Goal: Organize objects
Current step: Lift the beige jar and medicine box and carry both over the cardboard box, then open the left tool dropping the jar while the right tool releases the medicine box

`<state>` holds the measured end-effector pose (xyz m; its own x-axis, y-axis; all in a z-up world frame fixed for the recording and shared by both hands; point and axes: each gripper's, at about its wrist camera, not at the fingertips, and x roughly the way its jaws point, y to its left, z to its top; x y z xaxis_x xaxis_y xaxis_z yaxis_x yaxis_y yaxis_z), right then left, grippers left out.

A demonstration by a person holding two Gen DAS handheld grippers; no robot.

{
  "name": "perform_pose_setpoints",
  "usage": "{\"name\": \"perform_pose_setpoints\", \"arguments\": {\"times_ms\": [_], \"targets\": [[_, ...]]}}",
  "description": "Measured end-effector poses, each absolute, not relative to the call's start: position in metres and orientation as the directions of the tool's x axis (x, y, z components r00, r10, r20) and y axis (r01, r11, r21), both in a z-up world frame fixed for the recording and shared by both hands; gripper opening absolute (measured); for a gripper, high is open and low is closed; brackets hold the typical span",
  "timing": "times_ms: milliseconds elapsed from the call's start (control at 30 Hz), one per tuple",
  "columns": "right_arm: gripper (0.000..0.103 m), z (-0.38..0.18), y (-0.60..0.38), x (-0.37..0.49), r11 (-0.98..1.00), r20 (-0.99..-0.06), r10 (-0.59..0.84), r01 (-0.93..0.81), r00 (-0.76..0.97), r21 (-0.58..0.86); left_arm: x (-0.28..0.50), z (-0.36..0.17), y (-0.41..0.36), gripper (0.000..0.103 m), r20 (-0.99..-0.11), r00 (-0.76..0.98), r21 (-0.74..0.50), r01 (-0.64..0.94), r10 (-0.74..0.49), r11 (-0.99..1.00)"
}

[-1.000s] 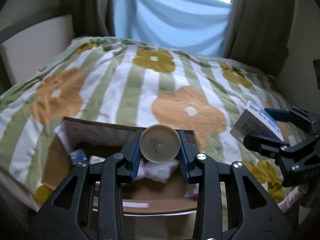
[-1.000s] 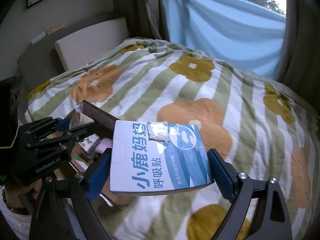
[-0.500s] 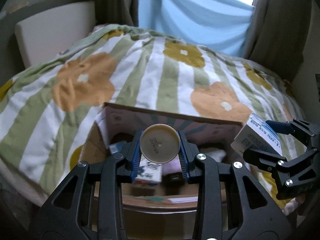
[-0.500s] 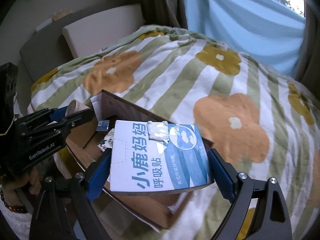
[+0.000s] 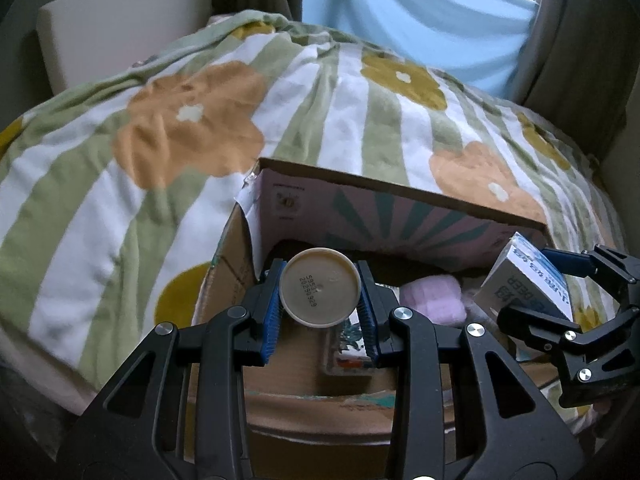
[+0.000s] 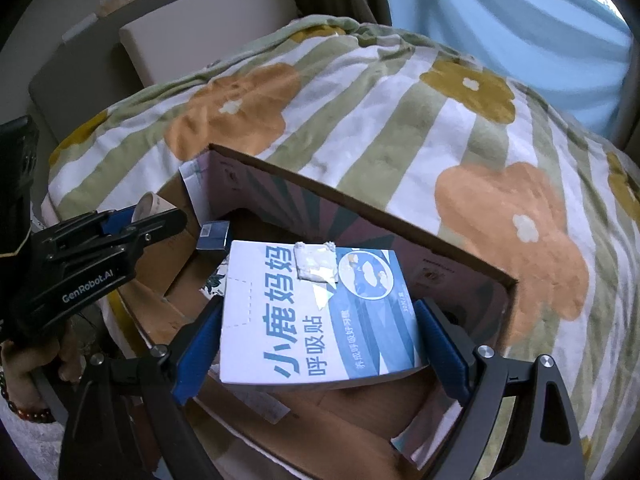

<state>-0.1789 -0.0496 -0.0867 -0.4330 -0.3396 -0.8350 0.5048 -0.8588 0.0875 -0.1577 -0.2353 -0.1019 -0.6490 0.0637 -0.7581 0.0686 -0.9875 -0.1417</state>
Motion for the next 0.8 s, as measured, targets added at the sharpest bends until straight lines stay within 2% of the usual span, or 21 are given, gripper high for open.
{"name": "perform_pose_setpoints", "arguments": {"times_ms": [467,567,600,633,667,700,767,800], "targets": [[0.090,-0.094,-0.048,-0.190,-0.876,-0.847,-0.315,0.475,-0.428,0.085,-0.162,-0.099,-0.229,0.030,-0.753,-0.656,-0.098,0.039,0.049,-0.994],[0.091,-0.094,-0.048,-0.191,-0.876,-0.848,-0.313,0.474,-0.428,0.084,-0.164,-0.094,-0.226,0.033,-0.748,-0.662,-0.087,0.025,0.049,-0.996],[0.091,-0.095,-0.049,-0.192,-0.876,-0.852,-0.310,0.476,-0.423,0.082,-0.164,-0.093,-0.225,0.044,-0.753,-0.656,-0.080,0.023,0.045,-0.997],[0.091,-0.096,-0.048,-0.191,-0.876,-0.853,-0.305,0.476,-0.423,0.077,-0.165,-0.092,-0.225,0.077,-0.757,-0.653,-0.074,0.025,0.040,-0.997],[0.091,-0.097,-0.049,-0.191,-0.876,-0.855,-0.299,0.477,-0.424,0.070,-0.165,-0.092,-0.224,0.098,-0.760,-0.649,-0.064,0.032,0.028,-0.997],[0.092,-0.098,-0.049,-0.191,-0.876,-0.854,-0.294,0.478,-0.430,0.061,-0.164,-0.090,-0.224,0.103,-0.751,-0.660,-0.059,0.041,0.017,-0.997],[0.103,-0.098,-0.047,-0.188,-0.878,-0.845,-0.280,0.477,-0.456,0.033,-0.164,-0.092,-0.224,0.103,-0.743,-0.669,-0.073,0.033,0.032,-0.997],[0.103,-0.099,-0.046,-0.187,-0.876,-0.843,-0.281,0.481,-0.458,0.030,-0.165,-0.093,-0.224,0.103,-0.746,-0.665,-0.076,0.033,0.035,-0.997]]}}
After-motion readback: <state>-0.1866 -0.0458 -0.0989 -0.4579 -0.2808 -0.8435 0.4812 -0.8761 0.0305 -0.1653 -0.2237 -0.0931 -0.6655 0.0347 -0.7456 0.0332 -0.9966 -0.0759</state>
